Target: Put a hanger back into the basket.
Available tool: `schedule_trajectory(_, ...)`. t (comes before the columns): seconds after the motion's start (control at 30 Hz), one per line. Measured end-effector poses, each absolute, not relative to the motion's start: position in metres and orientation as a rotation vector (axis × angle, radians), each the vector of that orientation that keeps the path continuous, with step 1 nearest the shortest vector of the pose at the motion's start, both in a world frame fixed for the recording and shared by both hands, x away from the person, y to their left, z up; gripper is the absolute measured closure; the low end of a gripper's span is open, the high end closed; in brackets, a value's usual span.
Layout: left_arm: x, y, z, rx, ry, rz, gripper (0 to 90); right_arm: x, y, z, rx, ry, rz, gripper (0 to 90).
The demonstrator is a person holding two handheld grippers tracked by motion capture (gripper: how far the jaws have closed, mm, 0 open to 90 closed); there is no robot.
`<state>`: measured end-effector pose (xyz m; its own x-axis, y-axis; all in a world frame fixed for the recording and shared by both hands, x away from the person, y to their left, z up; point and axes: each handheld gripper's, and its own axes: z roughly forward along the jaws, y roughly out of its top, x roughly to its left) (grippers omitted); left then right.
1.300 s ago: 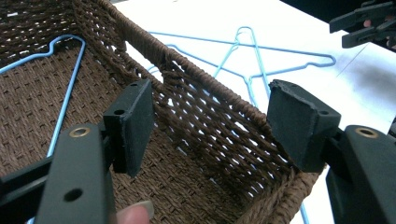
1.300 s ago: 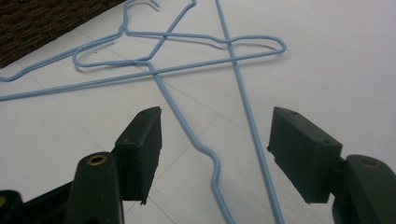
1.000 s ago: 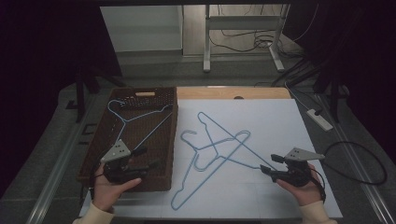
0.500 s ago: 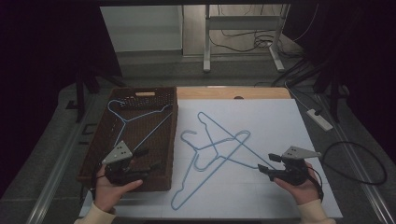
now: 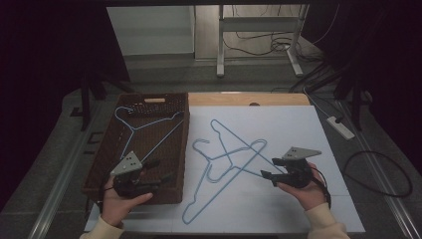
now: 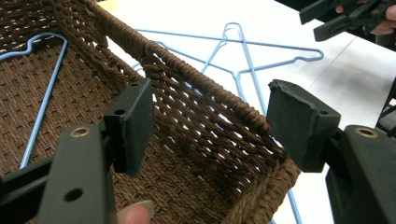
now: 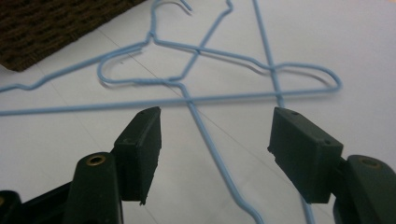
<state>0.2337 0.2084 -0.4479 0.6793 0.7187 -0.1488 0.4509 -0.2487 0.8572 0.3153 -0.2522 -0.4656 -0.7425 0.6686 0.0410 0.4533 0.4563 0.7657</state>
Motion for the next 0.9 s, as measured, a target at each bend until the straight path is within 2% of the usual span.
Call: schedule_trajectory(0.9,0.232,0.203,-0.450,1.913,0.898,0.329,33.2,0.368,-0.154,-0.465,0.882,2.607,1.087,36.7)
